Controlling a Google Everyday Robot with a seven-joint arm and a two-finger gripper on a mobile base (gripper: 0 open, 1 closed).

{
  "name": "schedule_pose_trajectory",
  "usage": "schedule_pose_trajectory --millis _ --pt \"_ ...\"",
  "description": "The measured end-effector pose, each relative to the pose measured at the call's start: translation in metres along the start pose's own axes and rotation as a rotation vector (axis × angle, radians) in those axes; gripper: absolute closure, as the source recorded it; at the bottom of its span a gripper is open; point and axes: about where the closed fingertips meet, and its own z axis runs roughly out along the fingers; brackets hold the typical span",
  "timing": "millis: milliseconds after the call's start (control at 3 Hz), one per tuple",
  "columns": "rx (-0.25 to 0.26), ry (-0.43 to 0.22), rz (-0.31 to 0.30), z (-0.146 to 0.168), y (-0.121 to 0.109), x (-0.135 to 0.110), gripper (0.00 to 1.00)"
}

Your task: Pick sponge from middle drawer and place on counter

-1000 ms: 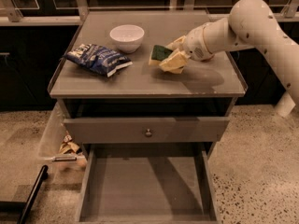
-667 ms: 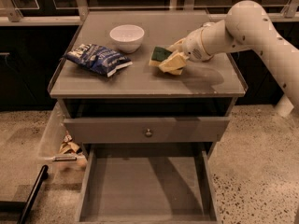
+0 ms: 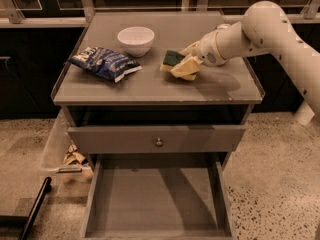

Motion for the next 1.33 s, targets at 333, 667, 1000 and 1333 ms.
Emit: schedule_pose_trajectory --millis 333,667,1000,1333 --pt "0.0 0.0 0.0 0.0001 0.0 0.0 0.4" --pt "0.0 0.0 0.0 0.0001 0.0 0.0 0.16" --pt "0.0 0.0 0.0 0.0002 0.0001 0.0 0.0" --pt "0.0 0.0 0.0 0.0002 0.0001 0.0 0.0"
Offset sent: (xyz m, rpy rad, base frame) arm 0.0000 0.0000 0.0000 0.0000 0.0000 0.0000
